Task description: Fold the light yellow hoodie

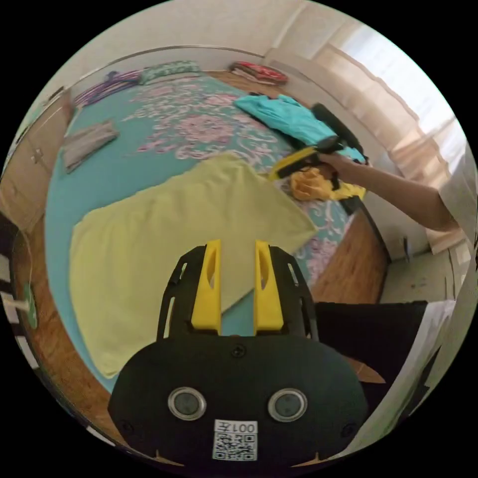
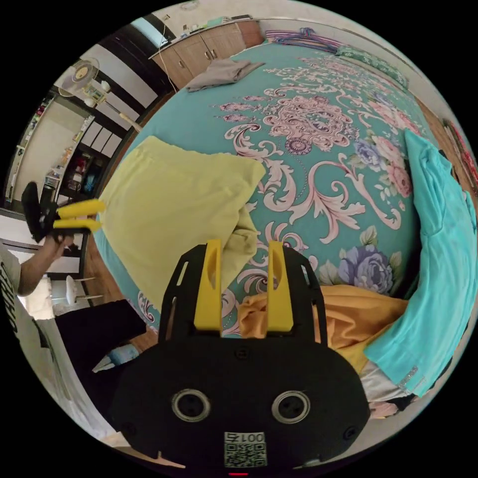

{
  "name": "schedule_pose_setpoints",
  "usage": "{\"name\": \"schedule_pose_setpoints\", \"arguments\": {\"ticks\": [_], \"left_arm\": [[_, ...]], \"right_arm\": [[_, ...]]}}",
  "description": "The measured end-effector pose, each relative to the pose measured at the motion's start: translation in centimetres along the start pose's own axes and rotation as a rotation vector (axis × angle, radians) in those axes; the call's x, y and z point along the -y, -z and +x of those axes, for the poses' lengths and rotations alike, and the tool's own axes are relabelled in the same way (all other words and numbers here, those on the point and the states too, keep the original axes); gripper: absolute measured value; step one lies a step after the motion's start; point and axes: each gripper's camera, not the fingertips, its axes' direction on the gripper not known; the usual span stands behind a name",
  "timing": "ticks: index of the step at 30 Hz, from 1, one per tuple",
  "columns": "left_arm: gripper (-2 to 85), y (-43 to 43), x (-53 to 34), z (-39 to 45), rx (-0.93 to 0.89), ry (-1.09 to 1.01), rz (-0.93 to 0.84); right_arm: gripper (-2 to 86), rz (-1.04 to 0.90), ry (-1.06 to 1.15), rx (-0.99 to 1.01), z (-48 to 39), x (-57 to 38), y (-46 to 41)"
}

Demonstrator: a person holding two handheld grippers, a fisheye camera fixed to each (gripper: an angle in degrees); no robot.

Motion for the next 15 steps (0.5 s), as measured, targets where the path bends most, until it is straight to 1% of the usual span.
{"name": "schedule_pose_setpoints", "arguments": {"ticks": [1,3,5,6,7,8,10,13,15], "left_arm": [[7.0,-2.7,0.1,2.9,-0.057,-0.061,-0.031],[8.5,-6.5,0.3,6.5,-0.054,-0.168,-0.085],[8.9,-10.7,0.1,9.5,0.128,-0.326,-0.142],[8.9,-11.7,0.0,10.0,0.181,-0.354,-0.157],[8.7,-13.6,-0.2,10.4,0.29,-0.395,-0.2],[8.3,-15.1,-0.6,10.5,0.358,-0.425,-0.238],[7.9,-15.8,-0.9,9.9,0.378,-0.413,-0.245],[3.3,-15.7,-1.5,7.5,0.365,-0.336,-0.2],[1.2,-15.8,-1.3,5.8,0.307,-0.294,-0.209]], "right_arm": [[12.1,-0.025,0.007,0.019,0.3,0.0,-1.4],[11.2,-0.038,0.01,0.03,0.5,0.0,-3.0],[10.3,-0.017,-0.004,0.033,0.9,-0.1,-3.4],[10.3,-0.004,-0.003,0.035,1.0,-0.1,-3.4],[10.3,0.015,-0.019,0.042,1.4,-0.1,-3.4],[10.8,0.016,-0.033,0.063,2.1,0.1,-3.6],[10.7,0.013,-0.07,0.109,3.4,0.4,-3.8],[7.3,0.015,-0.105,0.25,5.9,0.8,-4.7],[4.6,0.003,-0.084,0.295,7.2,0.8,-5.3]]}}
